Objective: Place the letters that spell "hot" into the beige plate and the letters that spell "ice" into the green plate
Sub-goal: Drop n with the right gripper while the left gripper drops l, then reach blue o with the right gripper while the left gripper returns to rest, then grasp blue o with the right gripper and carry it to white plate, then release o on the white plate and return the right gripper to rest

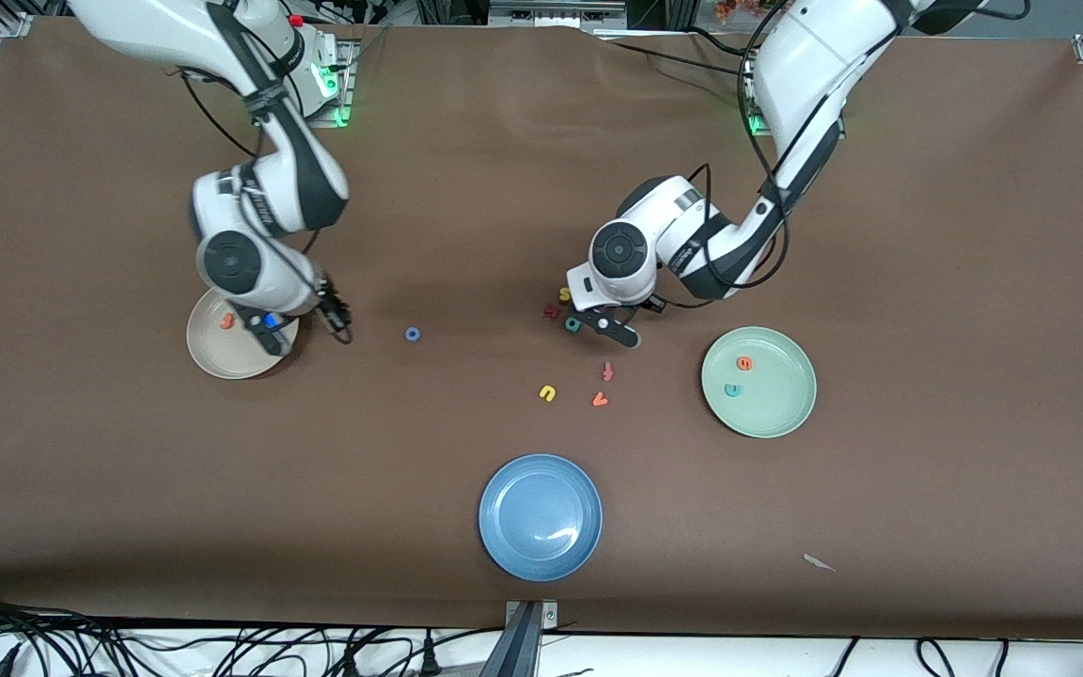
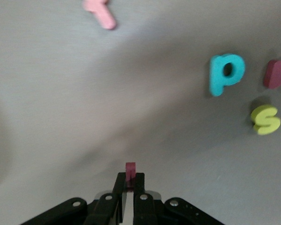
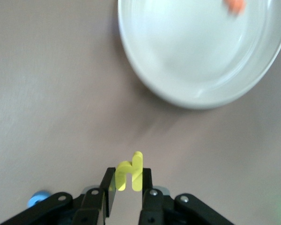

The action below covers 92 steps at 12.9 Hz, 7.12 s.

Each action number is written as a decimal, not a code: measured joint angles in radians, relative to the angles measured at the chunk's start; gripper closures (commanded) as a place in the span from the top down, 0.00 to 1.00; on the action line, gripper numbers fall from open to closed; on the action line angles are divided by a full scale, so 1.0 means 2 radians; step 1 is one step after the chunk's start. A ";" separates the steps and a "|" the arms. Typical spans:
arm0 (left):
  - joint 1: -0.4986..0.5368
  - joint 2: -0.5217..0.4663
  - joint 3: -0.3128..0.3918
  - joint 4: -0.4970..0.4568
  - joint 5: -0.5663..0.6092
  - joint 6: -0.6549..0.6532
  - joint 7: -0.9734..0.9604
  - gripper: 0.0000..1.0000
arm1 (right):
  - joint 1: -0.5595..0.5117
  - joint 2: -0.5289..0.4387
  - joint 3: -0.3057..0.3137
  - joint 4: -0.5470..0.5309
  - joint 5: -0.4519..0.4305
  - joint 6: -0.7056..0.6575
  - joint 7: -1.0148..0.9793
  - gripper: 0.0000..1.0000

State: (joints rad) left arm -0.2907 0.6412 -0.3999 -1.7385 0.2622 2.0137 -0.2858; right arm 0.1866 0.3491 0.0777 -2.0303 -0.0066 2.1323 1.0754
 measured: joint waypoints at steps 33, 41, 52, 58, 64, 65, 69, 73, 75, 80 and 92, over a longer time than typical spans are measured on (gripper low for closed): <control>0.183 -0.134 0.108 0.174 -0.127 -0.168 0.203 1.00 | 0.086 0.104 0.016 0.105 0.006 0.053 -0.323 0.95; 0.130 -0.219 0.184 0.093 -0.136 -0.138 0.204 1.00 | 0.091 0.128 0.014 0.083 0.006 0.104 -0.323 0.80; 0.128 -0.292 0.200 0.033 -0.117 -0.109 0.206 1.00 | 0.091 0.128 0.015 0.066 0.006 0.137 -0.323 0.45; 0.127 -0.297 0.200 0.029 -0.117 -0.108 0.206 1.00 | 0.091 0.127 0.015 0.066 0.006 0.137 -0.323 0.31; 0.122 -0.304 0.200 0.013 -0.117 -0.108 0.207 1.00 | 0.091 0.126 0.015 0.066 0.006 0.137 -0.323 0.16; 0.121 -0.305 0.200 0.011 -0.117 -0.108 0.207 1.00 | 0.091 0.126 0.015 0.066 0.006 0.137 -0.323 0.16; 0.121 -0.311 0.201 0.008 -0.117 -0.107 0.207 1.00 | 0.091 0.122 0.010 0.068 0.006 0.127 -0.323 0.16; 0.118 -0.311 0.201 0.008 -0.117 -0.107 0.207 1.00 | 0.089 0.067 -0.034 0.079 0.006 0.032 -0.330 0.16; 0.116 -0.311 0.201 0.008 -0.117 -0.107 0.207 1.00 | 0.088 0.036 -0.066 0.077 0.006 -0.027 -0.354 0.16; 0.116 -0.311 0.201 0.006 -0.117 -0.107 0.207 1.00 | 0.084 0.025 -0.158 0.010 0.006 -0.024 -0.469 0.16; 0.105 -0.311 0.200 0.006 -0.116 -0.107 0.207 1.00 | 0.085 0.009 -0.173 0.041 0.006 -0.048 -0.504 0.95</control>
State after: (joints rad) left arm -0.0801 0.0185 -0.0002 -1.7257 0.0305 1.7990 0.1285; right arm 0.3574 0.3663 -0.2684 -1.9492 0.0051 2.0369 0.0678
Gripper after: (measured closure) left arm 0.000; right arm 0.048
